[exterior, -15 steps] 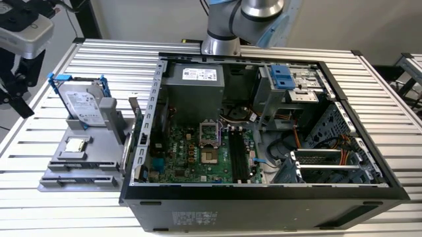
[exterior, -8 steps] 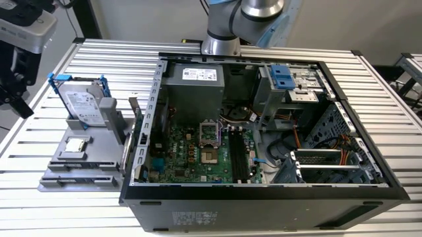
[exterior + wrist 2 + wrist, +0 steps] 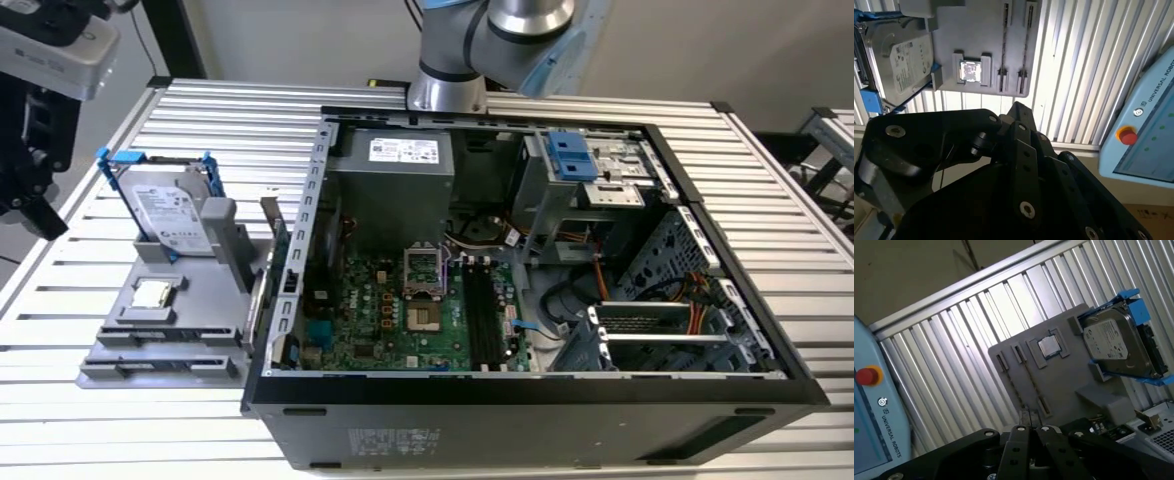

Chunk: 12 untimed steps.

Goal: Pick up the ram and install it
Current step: 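Pick up the ram and move it above insertion slot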

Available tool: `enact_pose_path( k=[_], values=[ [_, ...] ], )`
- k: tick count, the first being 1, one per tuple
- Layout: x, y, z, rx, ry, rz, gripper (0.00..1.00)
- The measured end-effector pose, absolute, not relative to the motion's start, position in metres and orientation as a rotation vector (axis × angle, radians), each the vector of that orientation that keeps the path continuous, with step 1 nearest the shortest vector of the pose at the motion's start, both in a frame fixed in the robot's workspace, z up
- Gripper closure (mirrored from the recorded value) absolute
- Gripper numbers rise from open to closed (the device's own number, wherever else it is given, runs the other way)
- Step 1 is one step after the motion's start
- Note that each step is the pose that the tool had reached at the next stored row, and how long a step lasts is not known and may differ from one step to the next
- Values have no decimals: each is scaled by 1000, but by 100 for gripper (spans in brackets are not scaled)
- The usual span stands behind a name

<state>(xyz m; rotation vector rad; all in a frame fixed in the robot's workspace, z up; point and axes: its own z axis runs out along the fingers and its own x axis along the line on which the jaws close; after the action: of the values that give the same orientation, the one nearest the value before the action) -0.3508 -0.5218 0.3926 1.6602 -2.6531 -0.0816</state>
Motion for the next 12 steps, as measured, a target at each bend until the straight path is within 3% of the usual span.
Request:
enact_pose_path(
  k=[12],
  values=[
    [-349,-522,393,1798,-2543,-89,100]
  ],
)
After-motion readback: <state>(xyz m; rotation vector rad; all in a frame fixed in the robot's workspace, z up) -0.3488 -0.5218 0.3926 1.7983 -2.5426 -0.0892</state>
